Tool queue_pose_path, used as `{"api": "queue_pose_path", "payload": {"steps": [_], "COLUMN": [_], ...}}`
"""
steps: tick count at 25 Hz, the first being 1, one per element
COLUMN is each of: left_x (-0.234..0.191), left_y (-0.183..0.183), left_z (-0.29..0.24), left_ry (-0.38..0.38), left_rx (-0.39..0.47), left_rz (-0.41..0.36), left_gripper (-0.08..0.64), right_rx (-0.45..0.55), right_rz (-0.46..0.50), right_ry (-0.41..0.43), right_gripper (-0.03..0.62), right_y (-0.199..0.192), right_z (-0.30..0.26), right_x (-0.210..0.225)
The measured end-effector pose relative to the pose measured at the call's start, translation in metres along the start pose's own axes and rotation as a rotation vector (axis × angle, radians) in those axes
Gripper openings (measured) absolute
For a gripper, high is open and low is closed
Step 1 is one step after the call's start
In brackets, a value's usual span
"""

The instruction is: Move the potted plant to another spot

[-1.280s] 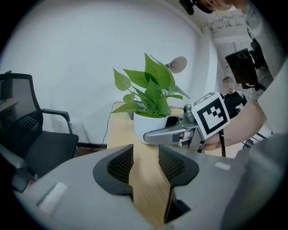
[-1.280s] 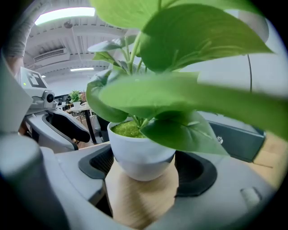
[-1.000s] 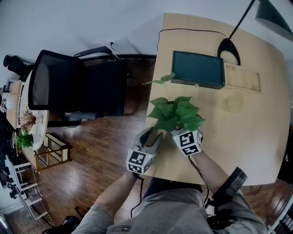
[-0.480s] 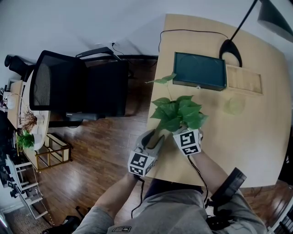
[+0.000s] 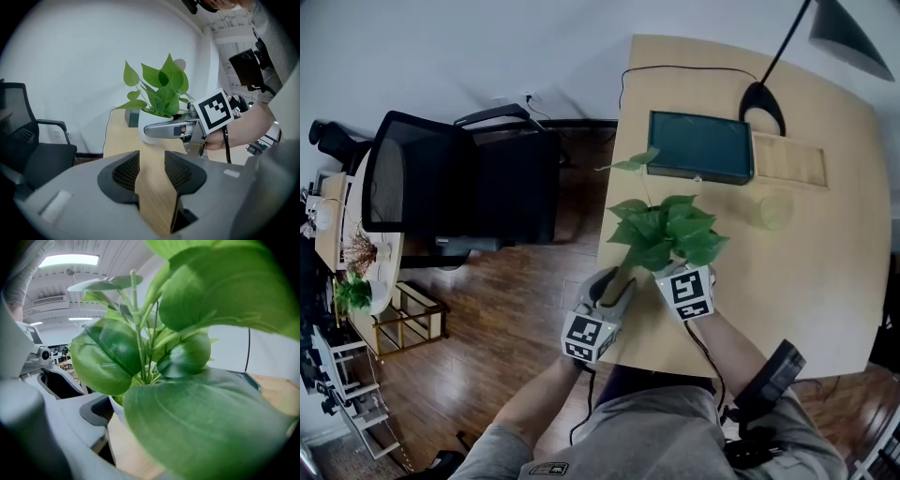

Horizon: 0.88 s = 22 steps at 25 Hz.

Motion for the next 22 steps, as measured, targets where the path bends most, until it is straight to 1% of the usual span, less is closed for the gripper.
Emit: {"api": "queue_pose_path", "payload": {"steps": [3,8,11,18,20,22], "left_x": [0.014,0.049,0.069,0.125,0.137,0.148], "left_y": [0.015,0.041,0.058,0.087,0.088,0.086], "left_z": [0.005,0.024,0.018,0.038,0.043,0.046], "left_ry": [-0.029,-0.088,-0.154,-0.305,-0.329,-0.345], "left_rx": [0.017,0.081,0.146,0.214,0.221,0.222], "left_rz": [-0.003,-0.020,-0.052,-0.083,-0.100,-0.116], "left_gripper": [0.158,0.144,0.138,0.121,0.091,0.000], "right_rx": [0.014,0.038,0.064,0.100,0.101,0.097], "right_rz": [0.000,0.001,0.021,0.060,0.063,0.063], "right_ry": [-0.026,-0.093,-0.189,-0.389,-0.438,-0.483], "right_gripper": [0.469,0.469,0.469,0.469,0.469,0.469], "right_y": [0.016,0.044,0.061,0.094,0.096,0.093], "right_z": [0.021,0.077,0.114,0.204,0.226,0.246], "right_x": [-0.001,-0.009,0.007,0.019,0.018,0.016]}}
Point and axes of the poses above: the fingertips, and each gripper's own axes: z backward along the fingers, x to its right, y out of its top, the point moved 2 cm from there along z, backward along the fingers, and after that the axes turned 7 degrees about x, right-handed, at the moved point
